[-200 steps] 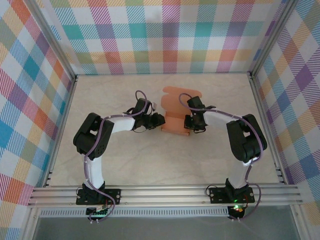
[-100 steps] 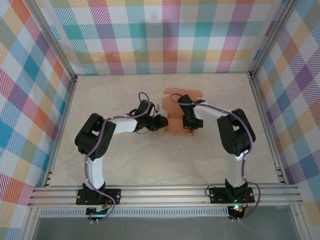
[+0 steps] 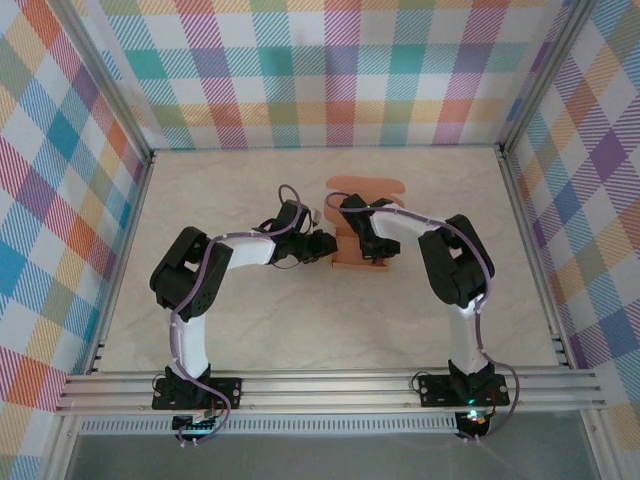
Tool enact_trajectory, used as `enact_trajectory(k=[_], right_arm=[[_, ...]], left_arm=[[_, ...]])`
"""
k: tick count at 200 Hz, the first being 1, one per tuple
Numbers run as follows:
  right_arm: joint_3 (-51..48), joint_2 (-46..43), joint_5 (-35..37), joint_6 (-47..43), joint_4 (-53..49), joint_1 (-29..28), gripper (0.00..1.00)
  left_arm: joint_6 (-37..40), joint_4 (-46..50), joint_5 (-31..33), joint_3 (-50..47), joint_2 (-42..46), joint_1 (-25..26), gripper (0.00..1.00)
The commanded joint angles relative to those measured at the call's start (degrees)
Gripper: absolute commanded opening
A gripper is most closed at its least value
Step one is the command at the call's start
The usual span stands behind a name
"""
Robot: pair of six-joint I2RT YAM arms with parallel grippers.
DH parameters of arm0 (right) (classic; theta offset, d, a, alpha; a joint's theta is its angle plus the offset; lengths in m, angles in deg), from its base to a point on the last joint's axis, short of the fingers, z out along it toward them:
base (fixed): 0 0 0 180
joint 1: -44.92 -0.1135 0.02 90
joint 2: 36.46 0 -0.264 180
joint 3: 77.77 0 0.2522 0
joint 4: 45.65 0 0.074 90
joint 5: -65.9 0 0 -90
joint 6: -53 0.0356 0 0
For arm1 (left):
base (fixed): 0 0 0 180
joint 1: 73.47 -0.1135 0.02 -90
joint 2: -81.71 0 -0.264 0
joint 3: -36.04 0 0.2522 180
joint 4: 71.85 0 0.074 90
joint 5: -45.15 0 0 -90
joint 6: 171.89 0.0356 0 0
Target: Fold the paper box
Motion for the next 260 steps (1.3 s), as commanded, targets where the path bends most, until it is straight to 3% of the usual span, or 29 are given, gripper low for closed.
enact_trajectory(k=[1, 19, 90, 134, 165, 260], right_arm=[[-3.26, 0.41, -3.24, -0.22, -0.01, -0.22, 0.1], [-3.45, -2.68, -5.48, -1.11, 2.53, -0.22, 0.26], [-3.39, -7.73, -6.78, -2.77, 4.66, -0.22, 0.37], [-5.54, -10.25, -6.63, -3.92, 5.13, 0.98, 0.56], [-9.24, -12.96, -11.32, -5.65, 9.44, 2.8, 0.68], [-19.12, -24.12, -26.55, -3.91, 20.91, 8.76, 0.69]], left_arm=[[-0.28, -2.03, -2.1, -0.56, -0.07, 1.3, 0.24], [-0.05, -1.6, -2.0, -0.54, 0.2, 1.3, 0.24], [0.48, -0.81, -1.59, -0.53, 1.16, 1.3, 0.25], [0.6, -0.45, -1.48, -0.31, 1.07, 1.3, 0.25], [0.48, -0.54, -1.64, -0.27, 0.9, 1.3, 0.25], [0.72, 0.15, -1.48, -0.09, 1.55, 1.3, 0.25]])
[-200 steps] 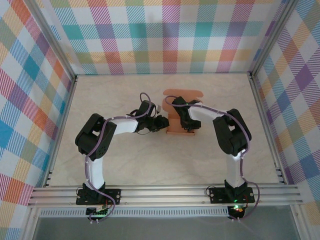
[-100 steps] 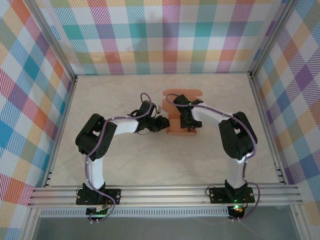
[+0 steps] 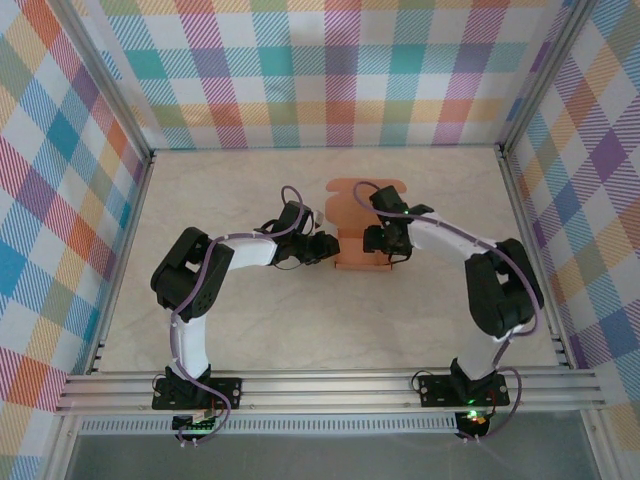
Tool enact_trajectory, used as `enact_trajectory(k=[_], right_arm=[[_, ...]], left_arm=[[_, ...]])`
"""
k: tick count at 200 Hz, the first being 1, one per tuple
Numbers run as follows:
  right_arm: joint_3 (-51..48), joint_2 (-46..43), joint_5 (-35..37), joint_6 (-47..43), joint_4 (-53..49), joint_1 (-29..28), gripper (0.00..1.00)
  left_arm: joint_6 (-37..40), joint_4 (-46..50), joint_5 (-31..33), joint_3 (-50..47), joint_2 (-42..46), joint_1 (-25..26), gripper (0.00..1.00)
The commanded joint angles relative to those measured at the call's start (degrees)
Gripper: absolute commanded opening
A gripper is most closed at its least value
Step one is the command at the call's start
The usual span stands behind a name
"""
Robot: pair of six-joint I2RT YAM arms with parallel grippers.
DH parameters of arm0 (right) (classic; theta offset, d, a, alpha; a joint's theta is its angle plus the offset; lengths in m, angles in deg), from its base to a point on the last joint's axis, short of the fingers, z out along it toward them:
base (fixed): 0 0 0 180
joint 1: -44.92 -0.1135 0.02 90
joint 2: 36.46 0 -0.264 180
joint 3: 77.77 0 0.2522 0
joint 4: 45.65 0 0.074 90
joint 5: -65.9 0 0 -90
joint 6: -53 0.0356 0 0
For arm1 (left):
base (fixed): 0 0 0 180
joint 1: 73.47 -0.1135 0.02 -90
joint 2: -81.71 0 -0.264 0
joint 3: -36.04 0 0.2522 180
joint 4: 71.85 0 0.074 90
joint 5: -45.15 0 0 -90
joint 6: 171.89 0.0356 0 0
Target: Fold the paper box
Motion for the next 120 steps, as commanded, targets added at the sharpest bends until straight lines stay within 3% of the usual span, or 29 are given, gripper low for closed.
enact_trajectory(k=[1, 33, 64, 120], right_arm=[[-3.63, -3.94, -6.7, 1.5, 5.3, 2.77, 0.68], [-9.9, -6.85, -17.13, 4.48, 12.1, 8.35, 0.63], [-13.74, -7.41, -26.17, 6.86, 17.79, 12.65, 0.48], [-15.74, -6.46, -29.69, 7.2, 20.04, 14.59, 0.24]], left_arm=[[0.64, 0.11, -1.04, -0.07, 1.57, 0.53, 0.25], [0.69, 0.48, -0.99, 0.1, 1.58, 0.55, 0.25], [0.77, 0.56, -0.84, 0.02, 1.68, 0.62, 0.25], [0.81, 0.56, -0.83, 0.1, 1.2, 0.71, 0.25]])
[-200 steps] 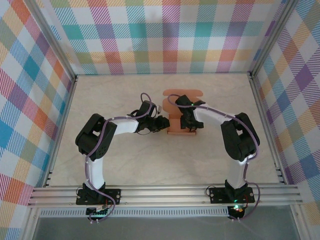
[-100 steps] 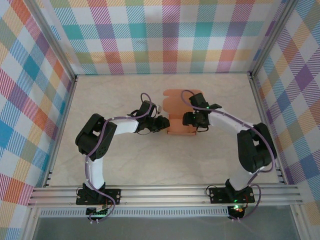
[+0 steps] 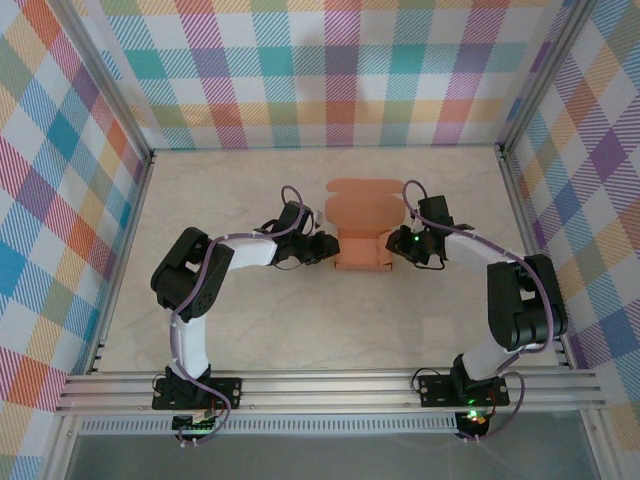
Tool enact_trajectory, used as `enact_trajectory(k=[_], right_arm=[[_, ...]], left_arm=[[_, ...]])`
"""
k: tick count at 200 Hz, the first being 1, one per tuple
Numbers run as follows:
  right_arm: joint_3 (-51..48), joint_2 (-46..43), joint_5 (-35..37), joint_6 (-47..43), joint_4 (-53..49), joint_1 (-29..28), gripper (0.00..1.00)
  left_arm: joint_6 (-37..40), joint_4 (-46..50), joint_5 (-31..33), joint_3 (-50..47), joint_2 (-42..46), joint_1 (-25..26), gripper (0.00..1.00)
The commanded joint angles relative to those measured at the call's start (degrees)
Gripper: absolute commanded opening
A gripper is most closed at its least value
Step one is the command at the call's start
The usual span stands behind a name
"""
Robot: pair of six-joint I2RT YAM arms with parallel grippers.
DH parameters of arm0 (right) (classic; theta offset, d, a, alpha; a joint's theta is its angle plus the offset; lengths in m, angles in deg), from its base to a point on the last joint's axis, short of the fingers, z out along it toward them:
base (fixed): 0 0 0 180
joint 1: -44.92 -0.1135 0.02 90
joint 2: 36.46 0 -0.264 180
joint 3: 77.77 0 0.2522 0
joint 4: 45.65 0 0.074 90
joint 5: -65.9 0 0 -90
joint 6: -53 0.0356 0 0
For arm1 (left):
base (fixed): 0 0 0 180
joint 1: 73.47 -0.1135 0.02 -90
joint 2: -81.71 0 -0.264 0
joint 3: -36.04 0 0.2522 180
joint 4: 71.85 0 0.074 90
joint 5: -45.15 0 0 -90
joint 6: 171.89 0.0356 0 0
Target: Fold the paper box
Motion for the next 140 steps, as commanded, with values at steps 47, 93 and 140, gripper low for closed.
enact_trajectory(k=[47, 93, 140], right_arm=[[-0.75, 1.11, -5.28, -0.1, 3.07, 0.4, 0.15], [-0.57, 3.38, -5.63, -0.85, 2.67, 0.41, 0.15], [0.43, 5.47, -4.85, -1.89, 0.97, 0.37, 0.14]], left_arm=[[0.87, 0.46, -0.81, 0.1, 0.87, 0.8, 0.25], [0.86, 0.31, -0.99, 0.1, 0.61, 0.8, 0.25], [0.89, 0.21, -0.98, 0.23, 0.5, 0.8, 0.25]])
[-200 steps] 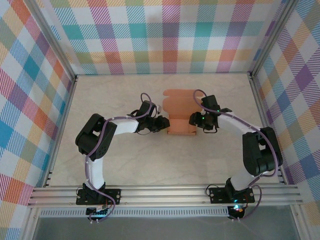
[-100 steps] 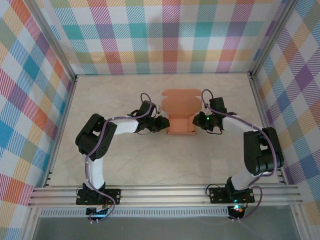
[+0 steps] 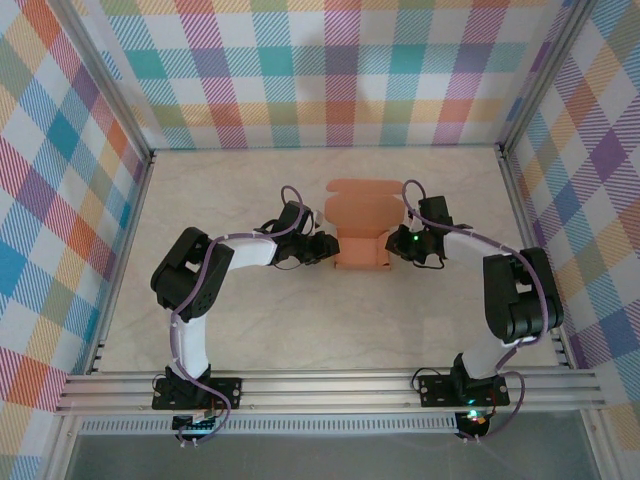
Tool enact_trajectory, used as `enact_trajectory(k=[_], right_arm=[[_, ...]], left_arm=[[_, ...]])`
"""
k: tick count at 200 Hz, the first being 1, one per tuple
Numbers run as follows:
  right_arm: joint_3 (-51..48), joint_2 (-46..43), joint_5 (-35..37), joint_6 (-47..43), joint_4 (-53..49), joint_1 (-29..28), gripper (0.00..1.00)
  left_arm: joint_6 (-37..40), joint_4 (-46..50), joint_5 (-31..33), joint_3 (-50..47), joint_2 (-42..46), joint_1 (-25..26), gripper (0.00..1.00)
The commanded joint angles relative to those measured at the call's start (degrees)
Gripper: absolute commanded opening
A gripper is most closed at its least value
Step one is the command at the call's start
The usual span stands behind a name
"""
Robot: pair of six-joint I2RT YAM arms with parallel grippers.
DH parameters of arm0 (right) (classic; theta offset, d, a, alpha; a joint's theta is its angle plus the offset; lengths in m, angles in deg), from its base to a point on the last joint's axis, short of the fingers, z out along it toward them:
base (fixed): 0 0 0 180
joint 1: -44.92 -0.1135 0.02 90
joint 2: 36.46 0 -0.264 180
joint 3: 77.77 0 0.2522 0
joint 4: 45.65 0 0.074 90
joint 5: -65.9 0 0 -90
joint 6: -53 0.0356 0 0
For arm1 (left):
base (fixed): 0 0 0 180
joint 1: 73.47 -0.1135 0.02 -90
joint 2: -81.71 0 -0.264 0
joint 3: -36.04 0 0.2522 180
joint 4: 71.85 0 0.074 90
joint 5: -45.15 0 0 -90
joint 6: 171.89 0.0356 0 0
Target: Fold the paper box
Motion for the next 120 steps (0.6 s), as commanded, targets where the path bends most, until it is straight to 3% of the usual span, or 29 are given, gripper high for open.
enact_trajectory(k=[1, 53, 120], right_arm=[[0.41, 2.36, -0.76, -1.35, -1.67, -0.25, 0.14], [2.47, 3.94, 3.15, -3.29, -5.46, -1.8, 0.14], [7.65, 6.29, 13.76, -7.47, -13.57, -5.75, 0.13]], left_arm=[[0.85, 0.09, -1.1, 0.21, 0.51, 0.8, 0.25], [0.89, 0.05, -1.3, 0.34, 0.34, 0.8, 0.25], [0.87, -0.09, -1.37, 0.28, 0.16, 0.8, 0.25]])
